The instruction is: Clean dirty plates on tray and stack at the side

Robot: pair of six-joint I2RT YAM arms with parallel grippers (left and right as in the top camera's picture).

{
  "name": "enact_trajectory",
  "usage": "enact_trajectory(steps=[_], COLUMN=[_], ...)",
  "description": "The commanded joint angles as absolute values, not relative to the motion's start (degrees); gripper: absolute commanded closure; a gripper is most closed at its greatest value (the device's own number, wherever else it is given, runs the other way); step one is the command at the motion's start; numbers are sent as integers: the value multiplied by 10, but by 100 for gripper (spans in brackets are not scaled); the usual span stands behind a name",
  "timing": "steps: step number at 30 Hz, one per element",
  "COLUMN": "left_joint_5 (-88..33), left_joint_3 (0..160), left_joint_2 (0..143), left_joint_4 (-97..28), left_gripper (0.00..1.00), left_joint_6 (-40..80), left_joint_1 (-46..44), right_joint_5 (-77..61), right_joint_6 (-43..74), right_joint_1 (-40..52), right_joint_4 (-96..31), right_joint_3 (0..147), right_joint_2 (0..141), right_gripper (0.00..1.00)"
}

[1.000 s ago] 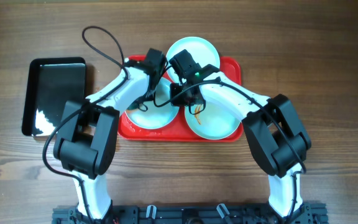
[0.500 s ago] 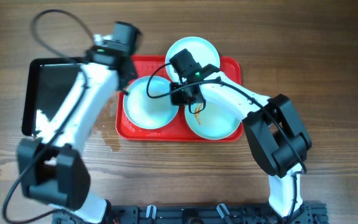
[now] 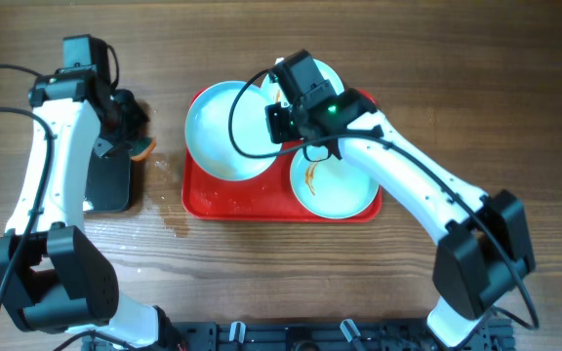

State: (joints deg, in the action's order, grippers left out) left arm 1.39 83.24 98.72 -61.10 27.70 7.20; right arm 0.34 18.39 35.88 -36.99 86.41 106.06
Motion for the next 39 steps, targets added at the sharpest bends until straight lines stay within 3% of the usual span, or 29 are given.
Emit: enact_trajectory(steps=[1, 9, 24, 27, 34, 39], left_joint_5=[-8, -21, -21, -22, -107, -176], left_joint_3=[839, 839, 839, 839, 839, 836], left_joint_2=[979, 979, 979, 979, 979, 979], left_joint_4=[-621, -629, -636, -637, -638, -649], left_gripper=[96, 96, 96, 96, 96, 96], left_joint_6=[251, 251, 250, 250, 209, 182], left_joint_1=[86, 87, 86, 86, 85, 71], right_joint_5=[193, 462, 567, 526, 244, 74], right_joint_6=[114, -7, -80, -22, 237, 312], right_joint_1=[413, 524, 549, 549, 496, 427], right_joint_4=[-364, -321, -303, -326, -403, -403], right_joint_3=[875, 875, 875, 875, 846, 828], right_joint_2=[1036, 1037, 1037, 1037, 1037, 1043], right_gripper=[96, 96, 96, 96, 96, 96])
